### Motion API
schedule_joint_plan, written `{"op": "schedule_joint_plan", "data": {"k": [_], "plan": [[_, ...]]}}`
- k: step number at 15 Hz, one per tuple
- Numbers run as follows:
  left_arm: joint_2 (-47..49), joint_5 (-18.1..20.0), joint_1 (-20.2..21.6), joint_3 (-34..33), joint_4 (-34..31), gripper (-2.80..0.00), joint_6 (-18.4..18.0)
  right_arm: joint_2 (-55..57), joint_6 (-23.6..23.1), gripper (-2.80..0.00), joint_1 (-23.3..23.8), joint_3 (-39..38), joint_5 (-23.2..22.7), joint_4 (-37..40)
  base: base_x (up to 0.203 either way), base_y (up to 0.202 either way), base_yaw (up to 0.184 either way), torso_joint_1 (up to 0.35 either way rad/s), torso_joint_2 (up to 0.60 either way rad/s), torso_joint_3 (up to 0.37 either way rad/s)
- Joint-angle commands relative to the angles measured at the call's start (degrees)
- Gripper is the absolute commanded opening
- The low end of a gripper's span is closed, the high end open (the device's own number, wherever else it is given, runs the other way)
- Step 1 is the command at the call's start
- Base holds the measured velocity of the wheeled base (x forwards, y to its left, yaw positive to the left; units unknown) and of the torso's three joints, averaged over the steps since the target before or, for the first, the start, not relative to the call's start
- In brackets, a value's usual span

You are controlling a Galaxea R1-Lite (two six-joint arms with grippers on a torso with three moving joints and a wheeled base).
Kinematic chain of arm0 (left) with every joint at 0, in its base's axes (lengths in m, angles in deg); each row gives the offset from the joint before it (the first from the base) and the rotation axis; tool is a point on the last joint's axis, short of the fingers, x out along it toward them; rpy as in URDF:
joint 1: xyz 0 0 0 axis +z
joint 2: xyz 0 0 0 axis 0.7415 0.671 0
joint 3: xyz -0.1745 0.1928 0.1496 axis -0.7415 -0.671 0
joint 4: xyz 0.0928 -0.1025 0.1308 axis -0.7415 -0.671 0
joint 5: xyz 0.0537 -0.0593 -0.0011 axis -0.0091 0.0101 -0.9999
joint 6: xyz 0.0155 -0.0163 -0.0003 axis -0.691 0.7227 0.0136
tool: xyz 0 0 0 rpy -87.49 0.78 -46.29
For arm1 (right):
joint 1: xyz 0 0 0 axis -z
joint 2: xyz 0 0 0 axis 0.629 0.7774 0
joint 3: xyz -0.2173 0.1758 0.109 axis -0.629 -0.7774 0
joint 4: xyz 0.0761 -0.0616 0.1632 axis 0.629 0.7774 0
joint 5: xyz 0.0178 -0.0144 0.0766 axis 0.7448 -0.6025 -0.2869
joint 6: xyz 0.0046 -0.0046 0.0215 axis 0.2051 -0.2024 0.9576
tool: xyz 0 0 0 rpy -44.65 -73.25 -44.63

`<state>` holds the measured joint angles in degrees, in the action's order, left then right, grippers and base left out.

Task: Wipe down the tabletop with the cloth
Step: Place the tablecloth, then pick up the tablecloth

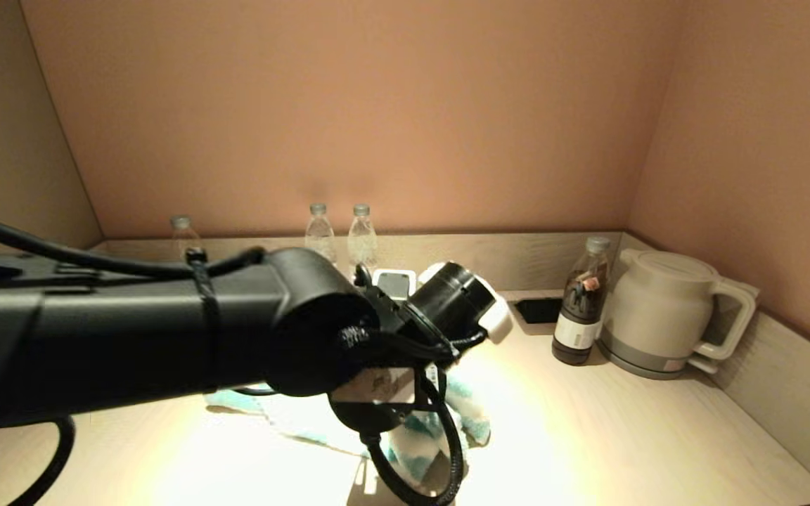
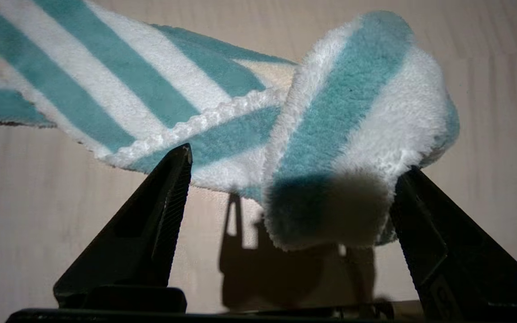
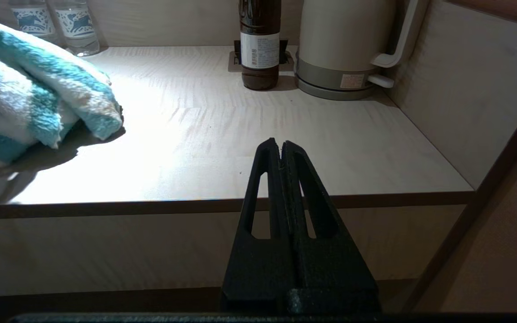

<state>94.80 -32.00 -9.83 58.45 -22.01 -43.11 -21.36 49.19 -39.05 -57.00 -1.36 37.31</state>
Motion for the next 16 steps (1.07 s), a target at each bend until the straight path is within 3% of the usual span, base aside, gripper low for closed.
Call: {"op": "schedule_joint_plan", "data": {"k": [1,4,7,11,12,16], "plan": [[-4.73,-0.10,-0.02,3.09,-7.48,0.00,0.76,0.05,0.00,-2.80,-0.01,0.00,0.00,-0.02,0.000,0.000,0.000,0.000,0.00,0.000],[-7.90,-0.04,0.15,2.88,-9.57,0.00,0.85,0.05,0.00,-2.80,-0.01,0.00,0.08,-0.02,0.000,0.000,0.000,0.000,0.00,0.000],[-13.26,1.51,0.82,0.94,-15.65,0.00,1.27,0.05,0.00,-2.80,-0.01,0.00,0.00,-0.02,0.000,0.000,0.000,0.000,0.00,0.000],[-15.49,1.79,2.09,-0.90,-16.09,0.00,1.44,0.05,0.00,-2.80,-0.01,0.00,0.00,-0.02,0.000,0.000,0.000,0.000,0.00,0.000],[-18.60,1.85,2.45,-2.53,-16.35,-2.80,1.47,0.05,0.00,-2.80,-0.01,0.00,0.08,-0.02,0.000,0.000,0.000,0.000,0.00,0.000],[-39.40,1.58,3.73,-11.77,-17.09,-2.80,0.77,0.05,0.00,-2.80,-0.01,0.00,0.00,-0.02,0.000,0.000,0.000,0.000,0.00,0.000]]}}
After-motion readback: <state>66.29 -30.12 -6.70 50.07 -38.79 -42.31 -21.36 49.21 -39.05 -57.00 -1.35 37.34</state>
